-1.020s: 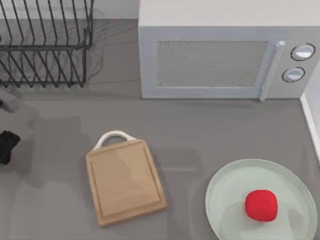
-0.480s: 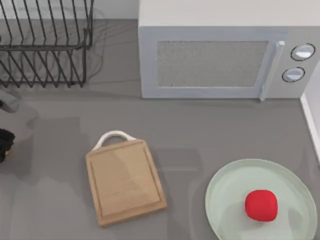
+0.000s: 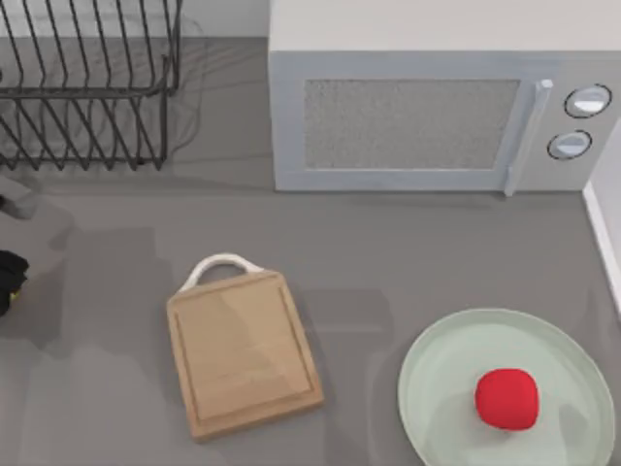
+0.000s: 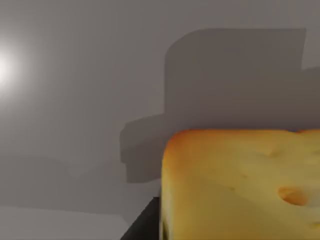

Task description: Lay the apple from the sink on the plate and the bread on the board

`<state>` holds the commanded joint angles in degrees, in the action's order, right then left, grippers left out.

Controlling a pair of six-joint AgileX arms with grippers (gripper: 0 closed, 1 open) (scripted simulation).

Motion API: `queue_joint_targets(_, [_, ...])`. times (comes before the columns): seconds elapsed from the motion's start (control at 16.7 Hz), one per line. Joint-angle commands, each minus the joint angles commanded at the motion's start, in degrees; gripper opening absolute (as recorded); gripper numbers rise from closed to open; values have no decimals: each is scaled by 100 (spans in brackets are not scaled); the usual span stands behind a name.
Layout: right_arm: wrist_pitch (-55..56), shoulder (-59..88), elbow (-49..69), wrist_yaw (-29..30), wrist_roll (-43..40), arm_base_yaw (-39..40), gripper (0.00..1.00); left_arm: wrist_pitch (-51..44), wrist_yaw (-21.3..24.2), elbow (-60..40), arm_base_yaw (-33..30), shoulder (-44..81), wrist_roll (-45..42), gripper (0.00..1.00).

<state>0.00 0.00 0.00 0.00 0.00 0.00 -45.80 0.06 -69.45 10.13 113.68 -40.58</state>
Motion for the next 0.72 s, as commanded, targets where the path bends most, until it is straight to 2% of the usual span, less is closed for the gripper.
queue_joint_targets(0.54, [0, 0, 0, 0, 0, 0, 100, -18, 5, -16, -13, -21, -5, 0])
queue_joint_targets(0.72, [0, 0, 0, 0, 0, 0, 100, -401, 6, -308, -8, -142, -3, 0])
